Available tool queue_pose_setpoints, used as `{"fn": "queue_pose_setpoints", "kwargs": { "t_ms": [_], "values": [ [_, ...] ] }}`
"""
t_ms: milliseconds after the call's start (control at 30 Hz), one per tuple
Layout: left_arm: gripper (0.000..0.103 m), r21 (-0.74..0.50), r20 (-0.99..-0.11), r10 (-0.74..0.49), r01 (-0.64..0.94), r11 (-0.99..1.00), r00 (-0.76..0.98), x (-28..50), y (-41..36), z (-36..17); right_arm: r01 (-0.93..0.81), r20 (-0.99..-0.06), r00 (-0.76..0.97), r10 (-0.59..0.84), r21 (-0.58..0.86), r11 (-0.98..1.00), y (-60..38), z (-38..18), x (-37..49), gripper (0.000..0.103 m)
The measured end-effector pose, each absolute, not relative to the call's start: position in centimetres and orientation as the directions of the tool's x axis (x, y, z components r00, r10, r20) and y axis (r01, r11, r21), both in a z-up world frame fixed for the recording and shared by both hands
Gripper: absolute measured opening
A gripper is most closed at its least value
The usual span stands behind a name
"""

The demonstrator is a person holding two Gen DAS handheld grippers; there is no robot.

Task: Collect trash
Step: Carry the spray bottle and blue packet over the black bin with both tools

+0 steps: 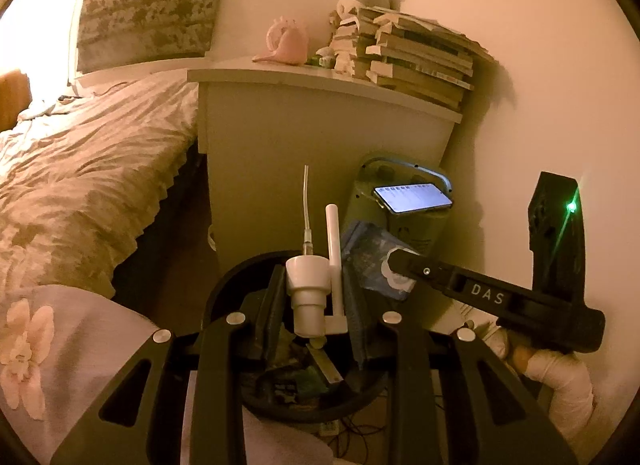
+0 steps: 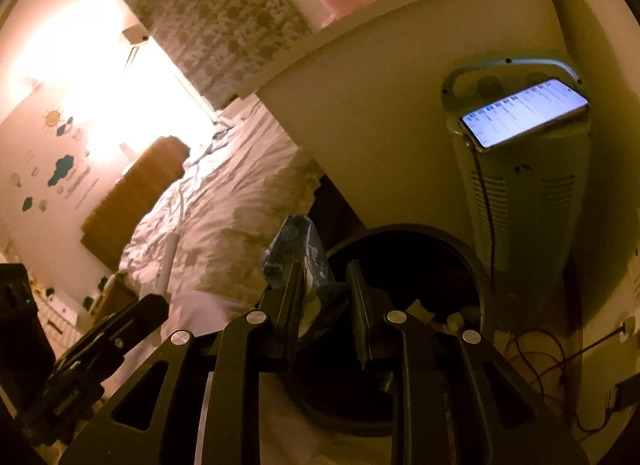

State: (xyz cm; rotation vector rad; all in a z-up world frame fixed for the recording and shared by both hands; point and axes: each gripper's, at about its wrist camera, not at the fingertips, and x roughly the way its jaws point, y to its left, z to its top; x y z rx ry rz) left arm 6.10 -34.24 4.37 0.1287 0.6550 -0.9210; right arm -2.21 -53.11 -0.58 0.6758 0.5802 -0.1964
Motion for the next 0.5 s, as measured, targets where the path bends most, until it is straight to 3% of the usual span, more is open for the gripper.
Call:
{"fn": "queue_pose_setpoints", "kwargs": {
  "t_ms": [500],
  "values": [
    [0.029,-0.173,-0.605,-0.690,0.780,0.602,0.398,6.8,-36.4,2.7,0.396,-0.594,0.805,0.003,0.540,0.743,-54.2,-2.4,-2.1,0.023]
  ]
}}
